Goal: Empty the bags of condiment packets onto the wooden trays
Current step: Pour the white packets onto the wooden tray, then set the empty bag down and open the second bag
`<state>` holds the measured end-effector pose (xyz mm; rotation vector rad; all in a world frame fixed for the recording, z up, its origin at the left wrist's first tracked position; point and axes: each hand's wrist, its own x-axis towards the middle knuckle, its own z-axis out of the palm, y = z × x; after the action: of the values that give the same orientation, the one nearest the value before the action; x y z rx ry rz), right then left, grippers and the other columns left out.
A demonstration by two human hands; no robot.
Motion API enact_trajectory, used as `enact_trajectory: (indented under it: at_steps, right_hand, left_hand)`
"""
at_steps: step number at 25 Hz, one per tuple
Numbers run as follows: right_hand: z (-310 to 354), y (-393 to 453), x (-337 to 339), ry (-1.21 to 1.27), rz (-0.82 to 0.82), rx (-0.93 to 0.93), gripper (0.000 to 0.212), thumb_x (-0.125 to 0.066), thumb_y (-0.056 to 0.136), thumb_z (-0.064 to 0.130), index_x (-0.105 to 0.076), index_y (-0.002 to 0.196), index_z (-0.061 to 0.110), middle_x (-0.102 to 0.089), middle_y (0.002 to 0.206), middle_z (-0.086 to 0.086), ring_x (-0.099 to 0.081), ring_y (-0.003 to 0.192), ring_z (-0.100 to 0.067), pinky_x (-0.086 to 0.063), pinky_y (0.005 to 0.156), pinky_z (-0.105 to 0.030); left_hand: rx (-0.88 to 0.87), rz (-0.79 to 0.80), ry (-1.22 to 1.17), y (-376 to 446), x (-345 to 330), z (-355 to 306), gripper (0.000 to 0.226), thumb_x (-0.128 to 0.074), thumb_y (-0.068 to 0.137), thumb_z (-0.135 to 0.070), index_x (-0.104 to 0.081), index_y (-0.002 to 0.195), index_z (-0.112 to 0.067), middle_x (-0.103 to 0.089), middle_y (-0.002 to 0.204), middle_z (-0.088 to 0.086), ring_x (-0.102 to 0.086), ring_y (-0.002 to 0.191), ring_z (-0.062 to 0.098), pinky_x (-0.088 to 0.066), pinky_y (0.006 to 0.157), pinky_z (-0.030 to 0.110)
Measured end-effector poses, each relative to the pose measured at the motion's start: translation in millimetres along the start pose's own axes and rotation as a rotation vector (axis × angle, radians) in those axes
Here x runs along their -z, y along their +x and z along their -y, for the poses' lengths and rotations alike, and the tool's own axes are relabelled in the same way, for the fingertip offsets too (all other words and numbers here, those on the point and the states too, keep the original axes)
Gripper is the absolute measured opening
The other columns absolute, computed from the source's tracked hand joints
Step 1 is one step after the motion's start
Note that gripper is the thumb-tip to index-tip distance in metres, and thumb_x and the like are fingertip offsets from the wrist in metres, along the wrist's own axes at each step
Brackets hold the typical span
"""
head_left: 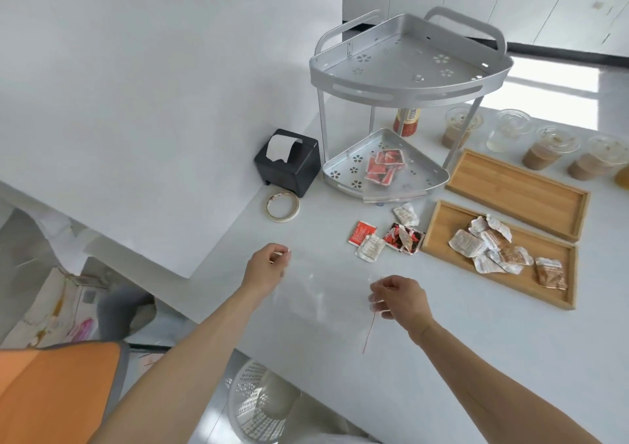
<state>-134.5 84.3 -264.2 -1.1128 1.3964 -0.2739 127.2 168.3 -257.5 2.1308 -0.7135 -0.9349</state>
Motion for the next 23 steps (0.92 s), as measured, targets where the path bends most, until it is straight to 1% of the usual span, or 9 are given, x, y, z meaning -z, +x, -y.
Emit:
enact_trajectory:
  at_steps: [1,4,6,8,10,13,15,18,23]
  right_hand:
    - [-1.2,2.4,-4.0,-0.004,-0.024,-0.016,0.010,-0.066,0.088,0.016,-0.069,0.085,0.007,-0.077,0.077,-0.009,-0.070,0.061,-0.020,-0.057,0.067,-0.036]
    - [-4.3,13.7,-10.3,-0.026,-0.117,-0.055,0.010,-0.066,0.089,0.017,-0.070,0.083,0.010,-0.076,0.076,-0.007,-0.069,0.061,-0.021,-0.060,0.072,-0.039]
    - [-4.0,21.2,-12.7,-0.055,-0.176,-0.069,0.011,-0.066,0.089,0.019,-0.070,0.081,0.011,-0.074,0.073,-0.007,-0.066,0.060,-0.020,-0.060,0.072,-0.040]
    - [-2.5,29.8,-14.4,-0.099,-0.231,-0.085,0.012,-0.066,0.088,0.022,-0.071,0.079,0.014,-0.070,0.066,-0.006,-0.063,0.058,-0.020,-0.060,0.073,-0.041]
    - [-1.3,37.8,-15.2,-0.169,-0.269,-0.105,0.014,-0.066,0.086,0.026,-0.070,0.075,0.018,-0.069,0.064,-0.005,-0.062,0.058,-0.021,-0.059,0.073,-0.042]
    - [1.5,46.1,-16.7,-0.293,-0.316,-0.136,0.017,-0.064,0.085,0.036,-0.067,0.077,0.022,-0.071,0.073,-0.004,-0.066,0.070,-0.023,-0.057,0.068,-0.036]
    - [3.9,48.7,-16.8,-0.360,-0.355,-0.141,0.016,-0.063,0.085,0.040,-0.066,0.082,0.024,-0.070,0.081,-0.002,-0.066,0.078,-0.024,-0.054,0.065,-0.032]
    - [5.9,48.9,-14.8,-0.406,-0.389,-0.140,0.015,-0.065,0.085,0.041,-0.064,0.088,0.026,-0.067,0.086,0.001,-0.063,0.081,-0.023,-0.045,0.061,-0.028]
    - [4.1,47.5,-12.2,-0.373,-0.388,-0.107,0.016,-0.065,0.085,0.041,-0.063,0.090,0.025,-0.066,0.090,0.003,-0.062,0.082,-0.021,-0.045,0.063,-0.029]
  left_hand:
    - [0.017,0.042,-0.025,6.4,1.4,3.0,0.009,-0.060,0.093,-0.017,-0.066,0.101,-0.015,-0.063,0.080,0.002,-0.057,0.065,0.018,-0.048,0.064,0.029]
    - [0.022,0.166,-0.045,26.6,2.0,5.8,0.022,-0.063,0.087,-0.004,-0.066,0.103,-0.018,-0.063,0.084,0.005,-0.057,0.070,0.021,-0.049,0.069,0.030]
    - [0.023,0.193,-0.019,39.5,-1.0,5.7,0.025,-0.065,0.085,-0.003,-0.066,0.098,-0.024,-0.064,0.087,0.005,-0.058,0.069,0.020,-0.050,0.071,0.031]
    - [0.004,0.193,0.037,53.0,-7.0,5.1,0.024,-0.066,0.083,-0.007,-0.064,0.091,-0.030,-0.066,0.084,0.003,-0.059,0.071,0.020,-0.050,0.072,0.031]
    - [-0.042,0.192,0.121,64.5,-14.0,2.2,0.020,-0.066,0.084,-0.010,-0.065,0.094,-0.027,-0.065,0.079,-0.003,-0.060,0.074,0.018,-0.048,0.074,0.027]
    - [-0.125,0.187,0.192,77.0,-21.4,-4.2,0.018,-0.065,0.086,-0.011,-0.066,0.103,-0.019,-0.062,0.076,-0.005,-0.059,0.076,0.015,-0.044,0.068,0.017]
    - [-0.157,0.197,0.228,83.3,-24.1,-5.8,0.019,-0.066,0.086,-0.013,-0.066,0.105,-0.018,-0.061,0.075,-0.005,-0.059,0.077,0.015,-0.043,0.068,0.019]
    - [-0.180,0.210,0.310,88.7,-28.1,-2.4,0.021,-0.066,0.086,-0.016,-0.065,0.106,-0.018,-0.060,0.072,-0.008,-0.060,0.076,0.015,-0.042,0.069,0.022]
    - [-0.179,0.209,0.315,91.3,-29.2,-1.5,0.022,-0.067,0.085,-0.019,-0.065,0.107,-0.019,-0.060,0.074,-0.007,-0.059,0.074,0.012,-0.042,0.068,0.020]
